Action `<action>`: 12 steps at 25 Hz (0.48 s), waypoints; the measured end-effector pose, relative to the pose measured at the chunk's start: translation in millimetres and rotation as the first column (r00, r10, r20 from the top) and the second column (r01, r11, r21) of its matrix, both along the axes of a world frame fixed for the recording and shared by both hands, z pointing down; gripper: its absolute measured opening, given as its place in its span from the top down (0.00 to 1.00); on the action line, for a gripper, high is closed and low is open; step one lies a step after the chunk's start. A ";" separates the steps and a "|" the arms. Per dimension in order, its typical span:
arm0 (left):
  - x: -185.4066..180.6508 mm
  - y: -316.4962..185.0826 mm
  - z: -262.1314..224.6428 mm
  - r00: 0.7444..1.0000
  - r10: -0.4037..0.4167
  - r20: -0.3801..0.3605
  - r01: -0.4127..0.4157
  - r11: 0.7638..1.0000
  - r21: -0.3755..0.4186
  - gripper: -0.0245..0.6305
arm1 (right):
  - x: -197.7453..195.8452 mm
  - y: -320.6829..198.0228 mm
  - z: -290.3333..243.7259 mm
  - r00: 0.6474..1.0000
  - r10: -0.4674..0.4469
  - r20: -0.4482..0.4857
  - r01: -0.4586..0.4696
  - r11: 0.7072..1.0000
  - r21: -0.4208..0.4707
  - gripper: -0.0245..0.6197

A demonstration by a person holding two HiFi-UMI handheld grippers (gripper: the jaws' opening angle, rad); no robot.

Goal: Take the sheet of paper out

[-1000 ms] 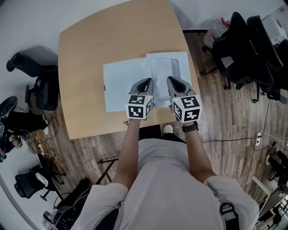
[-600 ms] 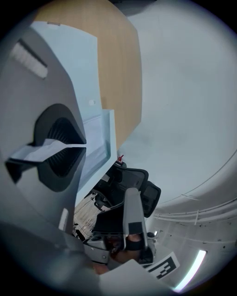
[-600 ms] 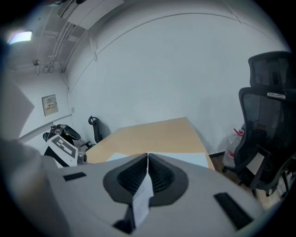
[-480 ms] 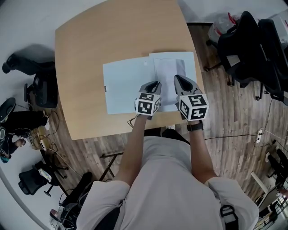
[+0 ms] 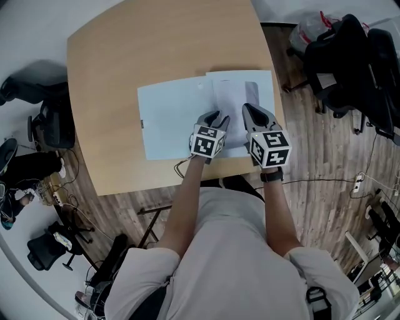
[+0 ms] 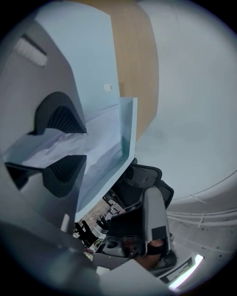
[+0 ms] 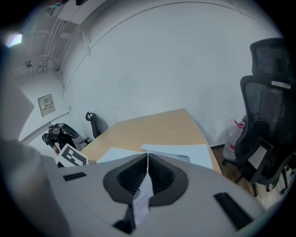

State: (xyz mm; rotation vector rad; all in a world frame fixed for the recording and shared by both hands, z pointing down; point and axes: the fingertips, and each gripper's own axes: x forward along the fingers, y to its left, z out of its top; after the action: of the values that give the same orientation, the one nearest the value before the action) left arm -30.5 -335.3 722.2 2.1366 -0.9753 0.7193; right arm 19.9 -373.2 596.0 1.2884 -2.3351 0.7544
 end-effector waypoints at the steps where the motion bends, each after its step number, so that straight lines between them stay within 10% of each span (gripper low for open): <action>1: 2.1 -0.2 2.6 1.000 0.009 -0.006 -0.009 1.000 -0.007 0.76 | -0.1 -1.5 1.1 1.000 0.000 0.000 0.000 1.000 -0.003 0.94; 8: 3.6 -6.2 19.8 0.999 -0.002 0.041 0.004 0.999 -0.046 0.75 | 5.6 -9.2 4.2 1.000 0.019 0.000 -0.019 1.000 -0.013 0.94; 12: -3.5 -6.4 26.9 0.996 -0.026 0.089 0.030 0.998 -0.053 0.90 | 10.0 -7.8 4.6 0.999 0.033 -0.003 -0.033 0.999 -0.019 0.94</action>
State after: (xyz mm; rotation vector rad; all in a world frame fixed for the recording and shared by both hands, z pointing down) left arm -34.1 -341.7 749.1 2.0548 -1.0184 0.8236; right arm 29.9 -381.0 600.6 1.3218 -2.3044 0.7826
